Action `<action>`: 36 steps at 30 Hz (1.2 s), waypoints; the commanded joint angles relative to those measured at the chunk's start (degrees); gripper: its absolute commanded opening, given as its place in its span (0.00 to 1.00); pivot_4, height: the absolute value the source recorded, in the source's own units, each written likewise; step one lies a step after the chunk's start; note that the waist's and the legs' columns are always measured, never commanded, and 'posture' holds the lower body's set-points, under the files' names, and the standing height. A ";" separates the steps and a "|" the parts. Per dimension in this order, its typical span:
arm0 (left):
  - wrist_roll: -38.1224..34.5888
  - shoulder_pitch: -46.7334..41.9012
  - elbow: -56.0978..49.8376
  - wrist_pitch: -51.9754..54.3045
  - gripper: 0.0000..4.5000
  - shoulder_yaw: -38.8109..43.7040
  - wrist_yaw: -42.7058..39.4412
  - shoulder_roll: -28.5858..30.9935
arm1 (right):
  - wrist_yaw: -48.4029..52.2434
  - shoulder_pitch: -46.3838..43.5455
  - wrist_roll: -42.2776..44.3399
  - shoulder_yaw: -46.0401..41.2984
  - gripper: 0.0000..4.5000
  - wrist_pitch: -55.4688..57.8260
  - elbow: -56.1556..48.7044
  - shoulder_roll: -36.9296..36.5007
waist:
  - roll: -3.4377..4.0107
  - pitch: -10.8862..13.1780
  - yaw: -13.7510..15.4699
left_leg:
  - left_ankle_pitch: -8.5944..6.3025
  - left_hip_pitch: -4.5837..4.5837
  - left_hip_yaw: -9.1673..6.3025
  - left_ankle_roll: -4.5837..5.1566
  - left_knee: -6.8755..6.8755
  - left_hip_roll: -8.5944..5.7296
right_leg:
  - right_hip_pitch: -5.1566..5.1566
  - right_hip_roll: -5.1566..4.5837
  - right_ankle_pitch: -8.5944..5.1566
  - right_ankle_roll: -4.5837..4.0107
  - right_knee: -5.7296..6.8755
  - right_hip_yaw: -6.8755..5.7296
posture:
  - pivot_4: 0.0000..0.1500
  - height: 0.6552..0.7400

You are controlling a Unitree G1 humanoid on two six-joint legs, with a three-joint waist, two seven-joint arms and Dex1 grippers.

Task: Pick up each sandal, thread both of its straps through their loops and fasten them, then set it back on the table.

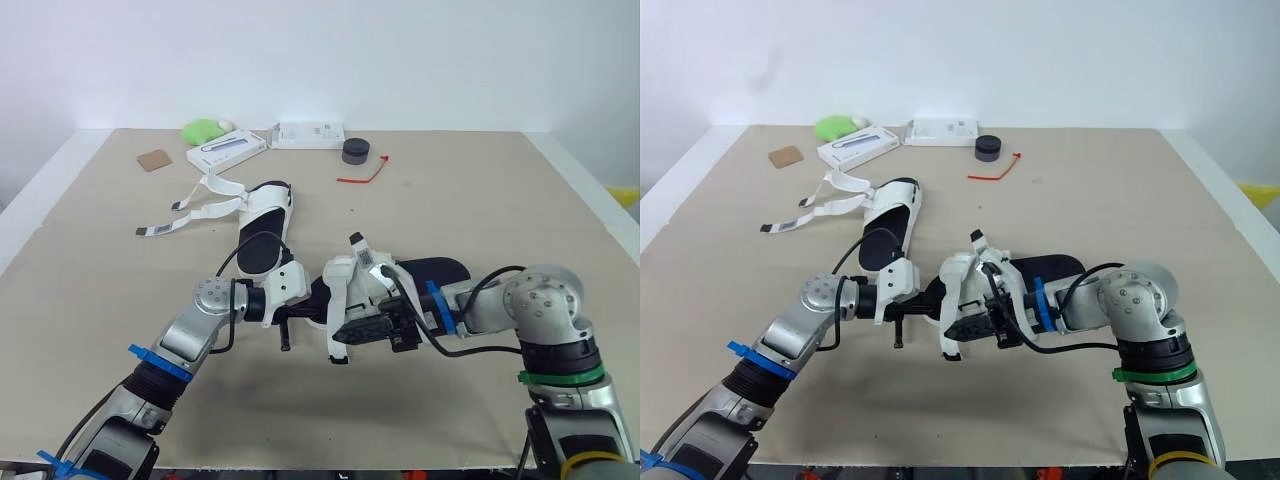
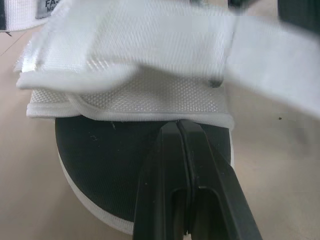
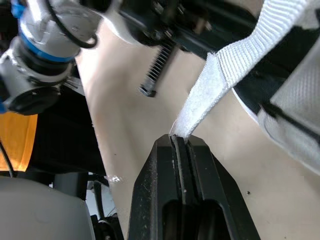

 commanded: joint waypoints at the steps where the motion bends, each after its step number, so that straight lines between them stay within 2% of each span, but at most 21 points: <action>1: 2.50 0.24 2.58 1.09 0.00 0.06 1.11 0.77 | 0.51 -5.11 4.30 -3.03 0.01 -0.16 0.84 -1.08 | 0.00 0.00 -0.01 | 0.00 0.00 0.00 0.01 0.00 0.00 | 0.00 0.00 0.00 0.00 0.00 -0.01 | 1.00 1.00; 5: 2.43 0.17 2.77 1.00 0.00 0.00 0.86 0.73 | 0.67 -12.93 2.51 -3.76 0.01 -0.16 8.49 -1.08 | 0.00 0.00 -0.06 | 0.02 0.00 -0.01 0.03 0.00 0.00 | 0.01 0.01 0.02 -0.03 -0.01 -0.02 | 1.00 1.00; 9: 2.59 0.08 3.09 0.76 0.00 -0.09 0.79 0.71 | 4.24 -16.75 -3.92 0.02 0.01 -1.88 13.31 -2.92 | 0.02 0.01 -0.06 | 0.01 -0.07 -0.04 0.03 -0.01 0.02 | -0.02 -0.01 0.01 -0.06 -0.02 -0.04 | 1.00 1.00; 15: 2.70 0.14 2.98 0.74 0.00 -0.21 0.85 0.69 | 11.99 -16.79 -10.44 6.66 0.01 -4.87 15.17 -5.65 | 0.01 0.01 -0.07 | 0.01 -0.08 -0.01 0.03 -0.01 0.00 | -0.04 -0.03 0.01 -0.04 -0.04 -0.04 | 1.00 1.00; 22: 2.79 0.69 2.48 0.94 0.00 -0.22 0.73 1.10 | 17.85 -17.06 -14.76 9.70 0.01 -5.51 16.48 -6.63 | 0.01 0.01 -0.05 | 0.01 -0.08 -0.02 0.02 -0.01 0.00 | -0.04 -0.03 0.01 -0.04 -0.04 -0.05 | 1.00 1.00; 36: 3.06 0.77 2.44 1.07 0.00 -0.39 0.65 1.12 | 21.55 -18.64 -16.43 7.59 0.01 -0.31 20.19 -5.41 | 0.01 0.01 -0.04 | 0.01 -0.08 -0.05 0.02 -0.01 0.01 | -0.04 -0.07 0.01 -0.06 -0.04 -0.10 | 1.00 1.00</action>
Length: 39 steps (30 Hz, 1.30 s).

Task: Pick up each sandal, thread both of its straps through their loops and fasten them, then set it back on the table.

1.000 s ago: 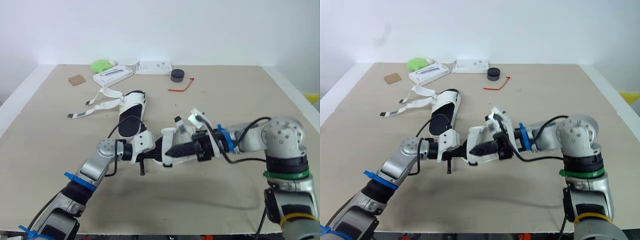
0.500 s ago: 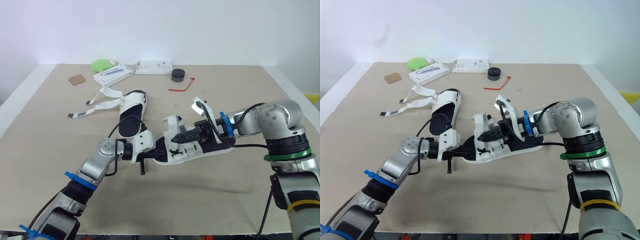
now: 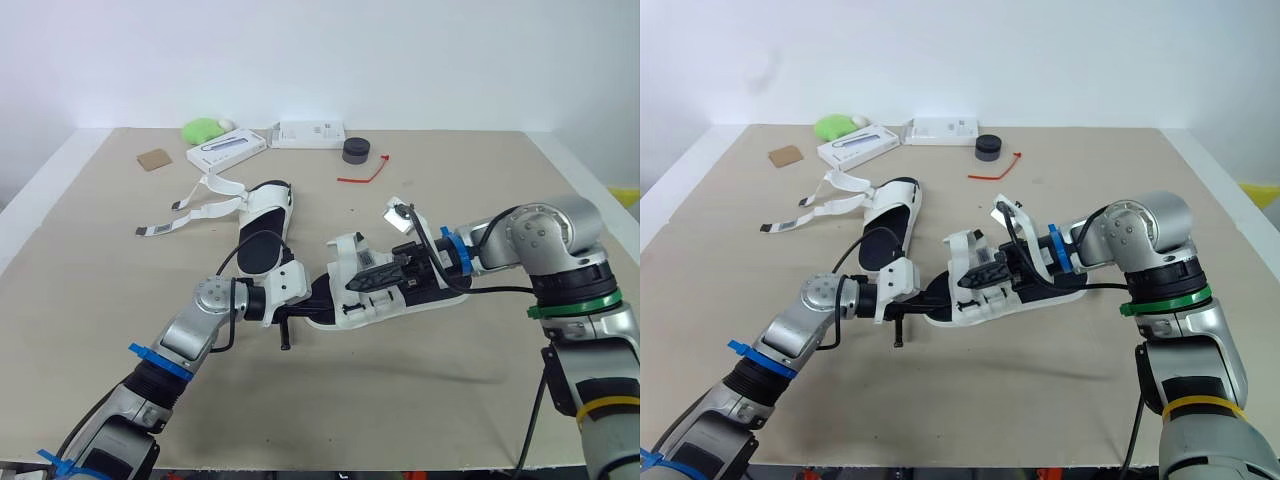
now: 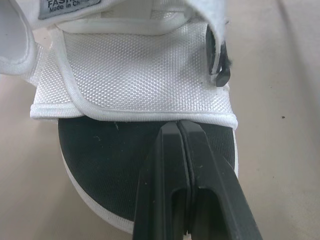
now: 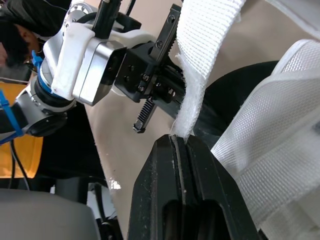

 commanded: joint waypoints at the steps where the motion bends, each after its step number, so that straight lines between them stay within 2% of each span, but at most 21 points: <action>1: 2.67 1.11 2.20 1.25 0.00 -0.38 0.89 1.16 | 0.55 -1.14 -0.65 -2.24 0.01 0.80 1.57 0.29 | 0.00 0.00 0.00 | 0.00 0.00 0.00 0.00 0.00 0.00 | 0.00 0.00 0.00 0.00 0.00 0.00 | 1.00 1.00; 7: 2.65 1.34 1.84 1.40 0.00 -0.43 0.88 1.21 | 0.68 -0.82 -3.70 -1.06 0.01 -1.20 3.31 0.83 | 0.00 0.00 -0.01 | 0.00 0.00 0.00 0.00 0.00 0.00 | 0.00 0.01 0.00 0.00 0.00 -0.01 | 1.00 1.00; 15: 2.68 1.61 1.34 1.68 0.00 -0.37 1.00 1.31 | 6.79 0.56 -12.86 7.67 0.01 -14.77 2.12 -1.57 | 0.00 0.00 -0.04 | 0.00 0.00 0.00 0.00 0.00 -0.01 | 0.00 0.02 -0.01 0.02 -0.01 -0.02 | 1.00 1.00; 19: 2.69 1.84 1.10 1.81 0.00 -0.38 1.01 1.44 | 8.86 0.71 -14.49 8.19 0.01 -16.42 1.80 -1.58 | 0.00 0.00 -0.03 | 0.00 0.00 0.00 -0.01 0.00 -0.01 | 0.00 0.00 -0.01 0.01 -0.01 -0.02 | 1.00 1.00; 23: 2.67 1.97 1.04 1.84 0.00 -0.44 0.95 1.46 | 9.44 0.67 -13.88 6.53 0.29 -16.00 -2.42 -1.26 | 0.00 0.00 -0.02 | 0.00 0.00 -0.02 -0.01 -0.01 0.01 | -0.01 0.00 -0.02 -0.01 -0.01 -0.04 | 1.00 1.00; 29: 2.72 1.51 1.62 1.61 0.00 -0.58 0.86 1.00 | 8.24 1.49 -12.66 5.02 0.29 -13.09 -7.42 -0.52 | 0.01 0.00 -0.03 | -0.01 0.00 -0.05 -0.01 -0.01 0.00 | -0.01 -0.05 -0.03 -0.03 -0.01 -0.11 | 1.00 1.00; 39: 2.75 1.86 1.76 1.59 0.00 -0.72 1.07 0.67 | 7.50 3.73 -13.15 5.17 0.29 -12.78 -9.97 -0.12 | 0.01 0.00 -0.01 | 0.00 0.00 -0.06 -0.01 -0.01 -0.02 | -0.01 -0.10 -0.04 -0.04 -0.01 -0.17 | 1.00 1.00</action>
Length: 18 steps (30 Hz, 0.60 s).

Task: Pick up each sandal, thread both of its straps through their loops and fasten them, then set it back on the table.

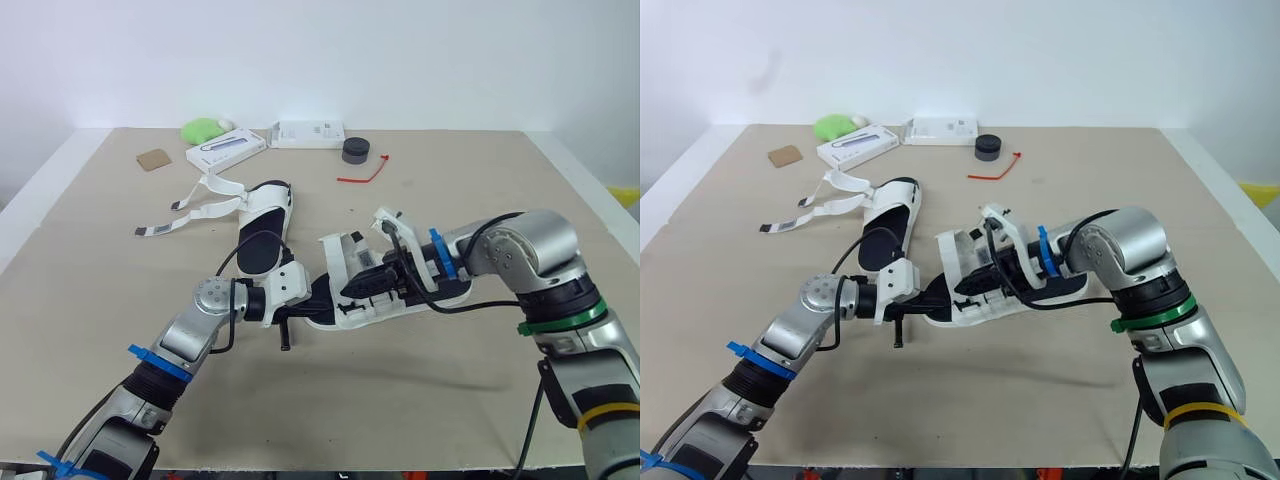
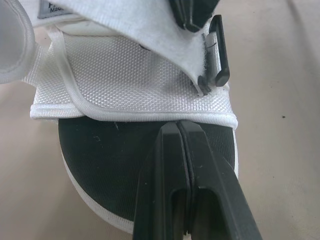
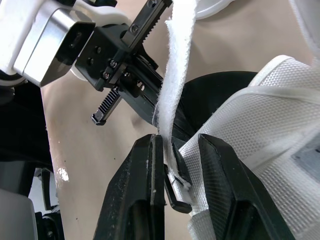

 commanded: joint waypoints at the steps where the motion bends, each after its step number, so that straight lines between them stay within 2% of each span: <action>1: 2.44 1.57 2.21 1.62 0.00 -0.80 0.88 0.72 | -0.20 0.44 0.48 -1.60 0.29 -0.11 -1.72 0.31 | 0.00 0.00 0.00 | 0.00 0.00 0.00 0.00 0.00 0.00 | 0.00 0.00 0.00 0.00 0.00 0.00 | 1.00 1.00; 5: 2.34 1.74 2.07 1.78 0.00 -0.63 0.90 0.89 | -0.05 0.68 -0.20 -1.02 0.29 -0.99 -1.38 0.48 | 0.00 0.00 0.00 | 0.00 0.00 0.00 0.00 0.00 0.00 | 0.00 0.00 0.00 0.00 0.00 -0.01 | 1.00 1.00; 10: 2.37 1.70 2.13 1.75 0.00 -0.50 0.94 0.98 | -0.28 0.25 -0.51 -1.78 0.05 -1.57 0.24 1.36 | 0.00 0.00 0.00 | 0.00 0.00 0.00 0.00 0.00 0.00 | 0.00 0.00 0.00 0.00 0.00 -0.01 | 1.00 1.00; 18: 2.38 1.44 2.28 1.71 0.00 -0.50 1.00 0.78 | -0.39 -1.94 1.05 -4.42 0.05 4.26 4.75 2.62 | 0.00 0.00 -0.01 | 0.00 0.00 0.00 0.00 0.00 0.00 | 0.00 -0.01 0.05 -0.09 0.00 -0.01 | 1.00 1.00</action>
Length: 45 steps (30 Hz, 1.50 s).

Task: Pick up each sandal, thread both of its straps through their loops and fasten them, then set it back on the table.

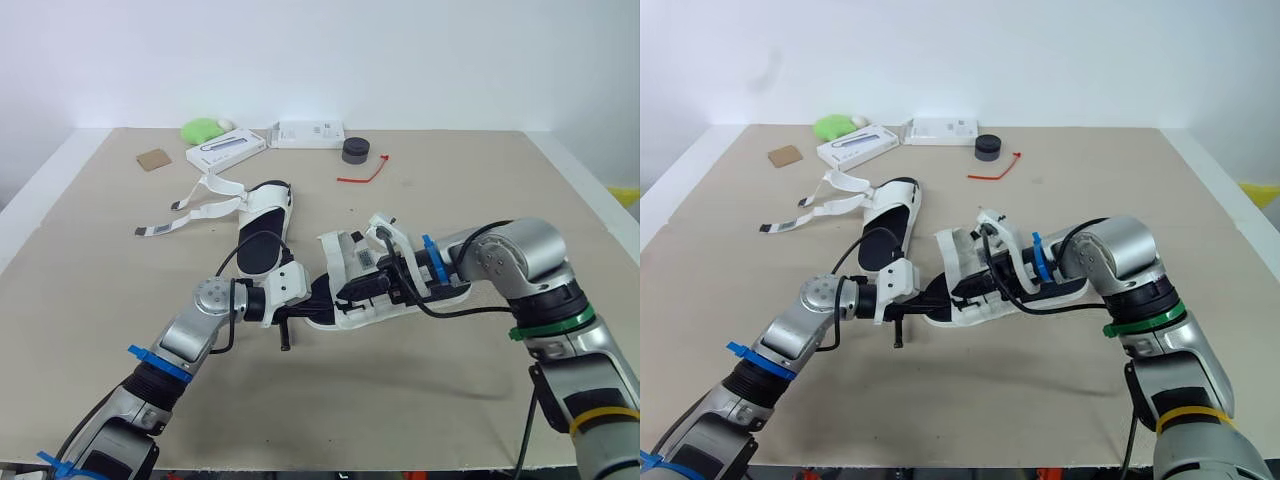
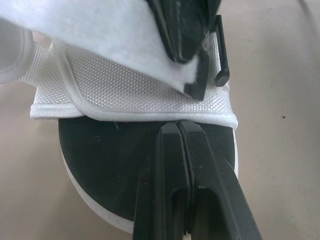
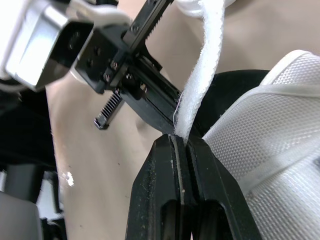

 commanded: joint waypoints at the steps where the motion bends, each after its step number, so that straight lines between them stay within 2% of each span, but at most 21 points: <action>1: 2.39 1.30 2.40 1.66 0.00 -0.62 0.90 0.76 | 0.21 -3.68 1.17 -2.30 0.05 3.92 2.80 -0.16 | 0.00 0.00 -0.01 | 0.00 0.00 0.01 0.00 0.00 0.00 | 0.00 -0.01 0.00 -0.01 0.00 0.00 | 1.00 1.00; 7: 2.47 1.29 2.58 1.52 0.00 -0.74 0.90 0.56 | 3.29 -7.16 1.99 0.82 0.05 8.24 5.37 -2.04 | 0.00 0.00 0.00 | 0.00 0.01 -0.01 0.00 0.00 0.01 | 0.00 -0.02 0.00 -0.03 0.00 -0.07 | 1.00 1.00; 16: 2.68 1.56 2.55 1.35 0.00 -0.89 1.03 0.51 | 4.79 -7.36 2.09 3.01 0.05 9.50 5.73 -2.74 | 0.00 0.00 0.00 | 0.00 0.00 -0.01 0.00 0.00 0.00 | 0.00 -0.03 -0.02 -0.01 0.00 -0.11 | 1.00 1.00; 45: 2.78 1.49 2.49 1.19 0.00 -0.90 0.89 0.71 | 0.54 -9.66 6.41 0.47 0.05 12.26 13.73 -0.07 | 0.01 0.00 0.00 | 0.00 0.00 -0.02 0.00 0.00 0.00 | 0.00 -0.06 0.00 -0.05 0.00 -0.13 | 1.00 1.00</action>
